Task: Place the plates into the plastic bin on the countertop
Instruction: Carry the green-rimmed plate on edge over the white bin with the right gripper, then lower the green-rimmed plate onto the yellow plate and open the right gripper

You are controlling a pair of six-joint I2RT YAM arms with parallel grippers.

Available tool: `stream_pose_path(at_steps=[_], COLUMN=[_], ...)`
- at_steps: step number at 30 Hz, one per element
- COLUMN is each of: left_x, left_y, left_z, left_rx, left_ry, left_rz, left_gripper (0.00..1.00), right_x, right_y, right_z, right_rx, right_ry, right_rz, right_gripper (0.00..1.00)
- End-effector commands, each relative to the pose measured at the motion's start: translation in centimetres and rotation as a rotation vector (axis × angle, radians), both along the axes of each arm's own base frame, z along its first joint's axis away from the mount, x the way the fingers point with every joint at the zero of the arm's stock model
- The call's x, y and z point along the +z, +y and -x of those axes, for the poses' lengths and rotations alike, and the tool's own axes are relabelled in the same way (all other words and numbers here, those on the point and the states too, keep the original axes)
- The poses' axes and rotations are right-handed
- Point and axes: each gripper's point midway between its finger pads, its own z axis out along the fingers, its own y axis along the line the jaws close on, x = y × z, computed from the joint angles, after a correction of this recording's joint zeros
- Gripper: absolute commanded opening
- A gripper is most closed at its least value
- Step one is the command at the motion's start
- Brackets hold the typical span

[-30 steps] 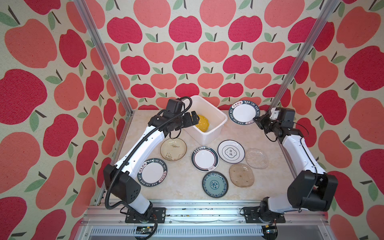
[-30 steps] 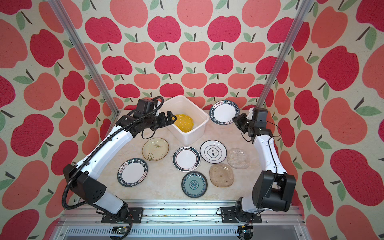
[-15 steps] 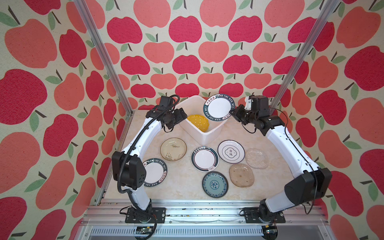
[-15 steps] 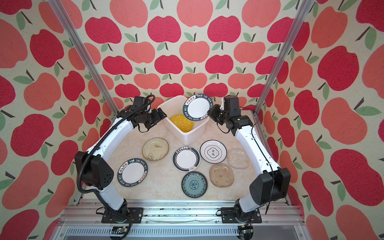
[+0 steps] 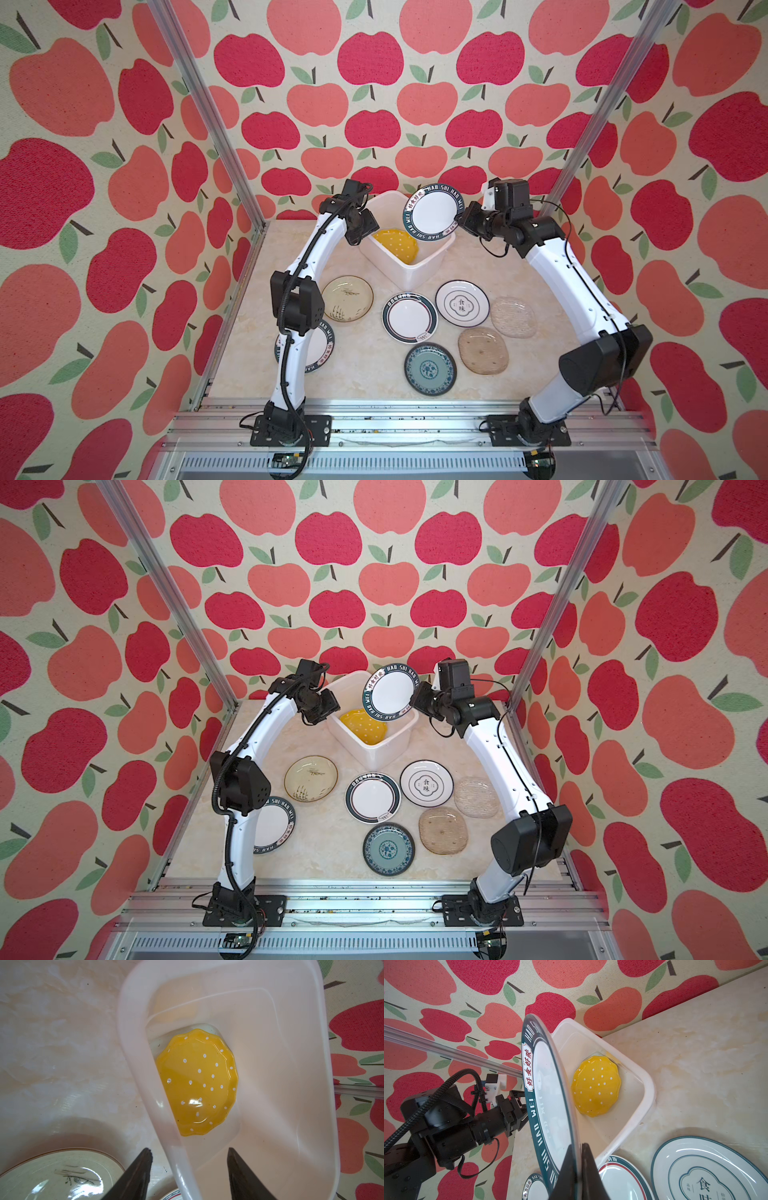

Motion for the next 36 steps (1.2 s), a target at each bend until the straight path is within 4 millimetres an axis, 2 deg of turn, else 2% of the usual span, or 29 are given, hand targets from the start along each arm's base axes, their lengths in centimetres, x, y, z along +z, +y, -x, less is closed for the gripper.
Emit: stream_pose_path(at_steps=[1,9,16,22,29,32,36], left_x=[-1.4,-3.2,-2.3,-1.7,-2.6,-1.6,0.8], left_y=[0.3,0.2,0.5,0.3,0.3,0.6,0.9], left_z=[0.7,1.3,2.9,4.9,6.2,6.1,5.7], left_rx=[0.022,0.034,0.054,0.101,0.148,0.159,0.146], left_ry=[0.070,0.133,0.164,0.179,0.214,0.176,0.094], left_rz=[-0.061,-0.098,-0.112,-0.123,-0.096,-0.097,-0.099], left_gripper=[0.53,0.28,0.19,0.23,0.28,0.32,0.49], right_x=[0.4,-0.2,-0.4,-0.6,-2.2,-3.1,-3.9], right_y=[0.2,-0.5,-0.8,-0.5,2.5,3.7,4.7], right_z=[-0.5,-0.6,-0.5,-0.7,-0.5,-0.3,-0.4], right_rx=[0.029,0.018,0.014,0.012,0.063,0.067,0.043], right_ry=[-0.026,-0.016,-0.002,0.013,0.066,0.087,0.099], right_rz=[0.012,0.007,0.006,-0.013,-0.020,-0.006,0.039], right_gripper=[0.00,0.00,0.00,0.00,0.00,0.00,0.00])
